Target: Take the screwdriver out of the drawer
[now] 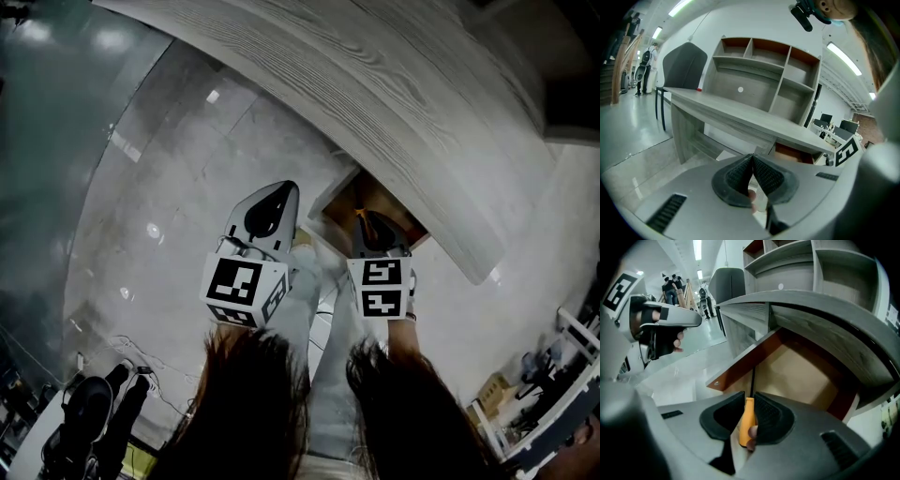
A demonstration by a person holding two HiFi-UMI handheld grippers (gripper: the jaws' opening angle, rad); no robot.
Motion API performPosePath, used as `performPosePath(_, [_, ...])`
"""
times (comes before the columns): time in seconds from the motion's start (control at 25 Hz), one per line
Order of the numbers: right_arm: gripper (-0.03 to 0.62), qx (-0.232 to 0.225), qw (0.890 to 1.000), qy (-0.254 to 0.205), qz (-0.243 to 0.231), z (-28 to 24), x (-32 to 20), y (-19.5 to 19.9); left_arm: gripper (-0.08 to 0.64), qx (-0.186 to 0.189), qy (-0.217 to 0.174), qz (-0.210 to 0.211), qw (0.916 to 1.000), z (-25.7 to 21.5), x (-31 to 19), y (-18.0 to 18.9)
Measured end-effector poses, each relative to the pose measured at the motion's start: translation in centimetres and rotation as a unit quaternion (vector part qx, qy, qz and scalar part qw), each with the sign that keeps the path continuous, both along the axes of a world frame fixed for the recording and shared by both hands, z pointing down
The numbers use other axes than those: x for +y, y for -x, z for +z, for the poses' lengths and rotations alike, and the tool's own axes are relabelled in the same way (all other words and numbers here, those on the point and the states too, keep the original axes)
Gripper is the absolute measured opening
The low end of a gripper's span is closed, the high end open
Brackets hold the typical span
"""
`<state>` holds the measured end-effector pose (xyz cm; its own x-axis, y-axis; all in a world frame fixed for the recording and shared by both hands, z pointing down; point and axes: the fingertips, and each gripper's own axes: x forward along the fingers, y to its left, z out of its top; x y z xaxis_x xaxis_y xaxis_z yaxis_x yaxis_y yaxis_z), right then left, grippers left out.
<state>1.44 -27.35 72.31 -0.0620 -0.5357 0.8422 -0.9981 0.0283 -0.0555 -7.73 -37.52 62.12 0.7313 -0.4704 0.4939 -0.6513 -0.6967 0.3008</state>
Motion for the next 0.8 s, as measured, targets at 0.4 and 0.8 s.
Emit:
performPosePath(0.4, [0.077, 0.024, 0.998, 0.057, -0.023, 2.2, 0.5, 0.4, 0.017, -0.002, 0.016, 0.005, 0.9999, 1.2, 0.4, -0.2])
performPosePath(0.8, [0.092, 0.045, 0.994, 0.103, 0.009, 4.4, 0.2, 0.2, 0.017, -0.012, 0.032, -0.001, 0.9994, 3.1, 0.0, 0.5])
